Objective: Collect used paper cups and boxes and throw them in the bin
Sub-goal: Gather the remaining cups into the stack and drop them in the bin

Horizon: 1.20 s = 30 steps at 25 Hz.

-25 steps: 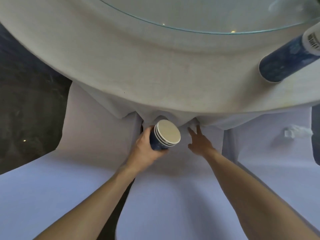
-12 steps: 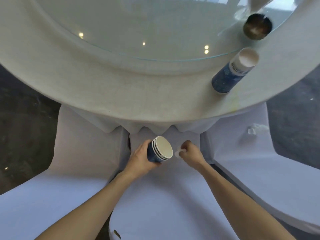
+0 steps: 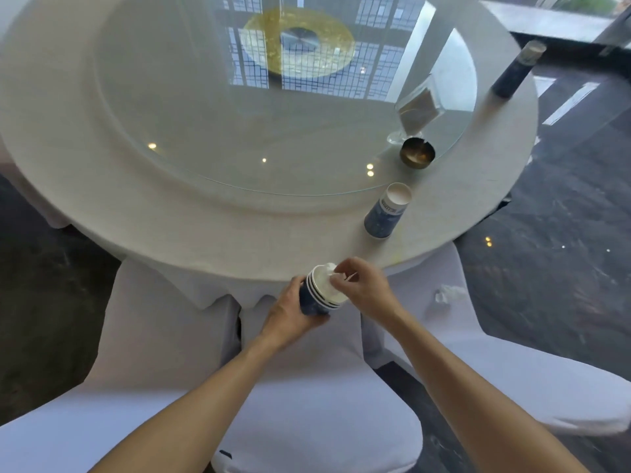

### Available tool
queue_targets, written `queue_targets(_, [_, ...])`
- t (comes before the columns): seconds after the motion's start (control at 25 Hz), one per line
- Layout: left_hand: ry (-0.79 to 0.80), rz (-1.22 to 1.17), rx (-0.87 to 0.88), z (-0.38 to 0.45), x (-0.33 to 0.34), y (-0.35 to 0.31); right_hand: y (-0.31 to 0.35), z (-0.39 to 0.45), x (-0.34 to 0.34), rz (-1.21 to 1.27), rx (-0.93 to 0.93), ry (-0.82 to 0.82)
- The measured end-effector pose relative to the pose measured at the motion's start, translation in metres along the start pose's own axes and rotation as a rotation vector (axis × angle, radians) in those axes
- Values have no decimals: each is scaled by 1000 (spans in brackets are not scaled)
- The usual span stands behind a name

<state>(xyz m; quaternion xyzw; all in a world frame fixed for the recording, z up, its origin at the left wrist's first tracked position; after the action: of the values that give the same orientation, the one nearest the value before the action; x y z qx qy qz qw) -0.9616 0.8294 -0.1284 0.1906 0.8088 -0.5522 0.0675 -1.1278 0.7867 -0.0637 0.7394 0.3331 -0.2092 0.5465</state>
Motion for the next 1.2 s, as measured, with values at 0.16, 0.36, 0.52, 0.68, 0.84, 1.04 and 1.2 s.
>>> queue_targets(0.16, [-34,-15,88,1,-5,-27,18,-7,0,-212,-88,77])
queue_targets(0.36, [-88,-21,105,2,-10,-29,29,3,-44,-249,-151,-159])
queue_targets(0.52, [-116,-45,80,4,-7,-27,30,41,-84,-580,-266,-238])
queue_targets(0.68, [-197,-78,28,3,0,-24,15,100,-100,-1062,-303,-93])
queue_targets(0.84, [-256,-80,-4,-1,16,-33,1,141,-106,-1217,-372,22])
queue_targets(1.04, [-356,-119,-21,-6,31,-57,-21,144,-93,-1278,-484,143])
queue_targets(1.2, [-399,-138,-9,-10,46,-75,-42,136,-109,-1239,-423,49])
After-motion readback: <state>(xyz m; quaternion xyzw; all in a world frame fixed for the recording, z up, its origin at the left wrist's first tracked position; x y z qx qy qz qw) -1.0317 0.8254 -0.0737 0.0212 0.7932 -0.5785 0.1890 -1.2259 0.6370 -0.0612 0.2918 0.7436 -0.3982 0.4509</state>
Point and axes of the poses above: each hand's wrist, its own z-axis towards the middle knuckle, its own x-axis out of the palm, y = z × x, the point moved 10 cm from there along z, towards the middle knuckle, and after that the axes turned 9 degrees about -z, right-handed, at the moved point
